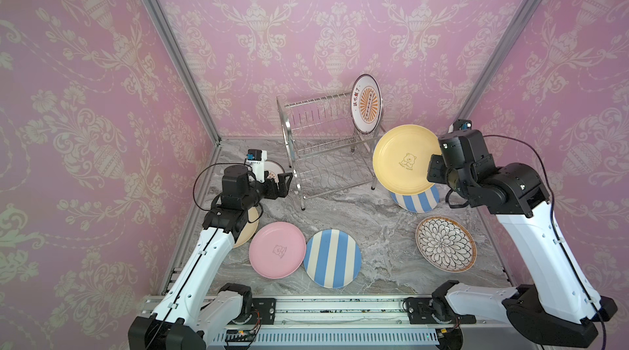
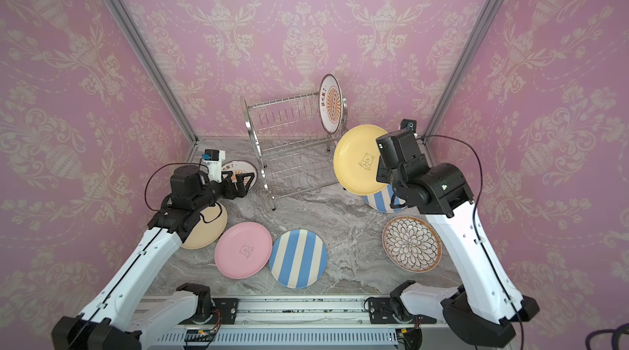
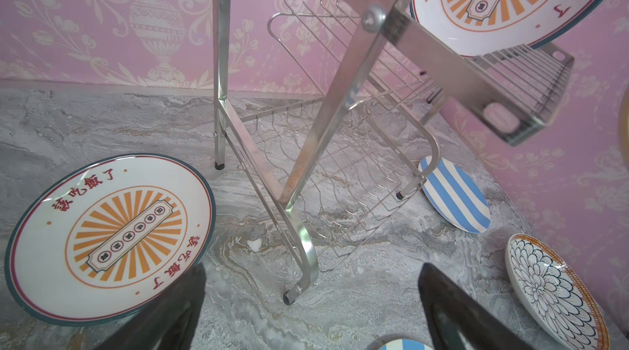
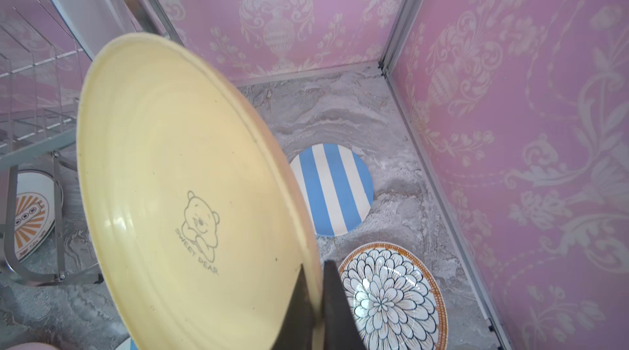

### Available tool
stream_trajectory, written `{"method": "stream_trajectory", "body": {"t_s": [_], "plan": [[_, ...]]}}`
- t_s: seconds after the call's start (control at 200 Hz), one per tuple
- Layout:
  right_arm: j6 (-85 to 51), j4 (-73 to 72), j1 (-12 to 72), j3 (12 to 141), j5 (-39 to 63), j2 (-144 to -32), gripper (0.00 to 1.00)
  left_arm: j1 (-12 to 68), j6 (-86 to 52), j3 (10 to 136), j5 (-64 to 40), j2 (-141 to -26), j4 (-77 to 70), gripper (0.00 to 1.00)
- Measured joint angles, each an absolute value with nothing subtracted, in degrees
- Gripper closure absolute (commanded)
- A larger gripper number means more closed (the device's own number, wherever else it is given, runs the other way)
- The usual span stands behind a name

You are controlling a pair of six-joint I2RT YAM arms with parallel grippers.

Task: Load plates into a dish rack
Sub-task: Pick up the plate from the bottom-center of the table, then place the plate on the dish rack.

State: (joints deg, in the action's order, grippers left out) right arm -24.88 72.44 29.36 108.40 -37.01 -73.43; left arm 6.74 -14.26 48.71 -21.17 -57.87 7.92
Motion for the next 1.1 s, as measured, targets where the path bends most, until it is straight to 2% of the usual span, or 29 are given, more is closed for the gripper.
{"method": "stream_trajectory", "body": {"t_s": [0.27, 0.445, 0.62, 0.811, 1.101], "plan": [[-10.4, 67.4, 35.6, 129.0, -48.2, -85.8, 1.00, 4.6, -16.0, 49.0, -24.7, -62.5, -1.0, 0.01], [-0.9, 55.2, 41.0, 130.0, -51.5, -88.8, 1.00, 4.6, -17.1, 49.0, -26.3, -63.9, -4.8, 0.01], [12.0, 36.6, 45.5, 129.4, -57.8, -94.1, 1.00, 4.6, -17.3, 49.0, -27.6, -64.3, -5.7, 0.01], [26.1, 17.9, 45.5, 128.8, -64.1, -102.1, 1.00, 4.6, -17.5, 49.0, -28.3, -64.2, -6.5, 0.01], [39.7, 7.4, 43.8, 138.5, -71.1, -115.3, 1.00, 4.6, -17.5, 48.9, -29.5, -64.2, -6.6, 0.01]]}}
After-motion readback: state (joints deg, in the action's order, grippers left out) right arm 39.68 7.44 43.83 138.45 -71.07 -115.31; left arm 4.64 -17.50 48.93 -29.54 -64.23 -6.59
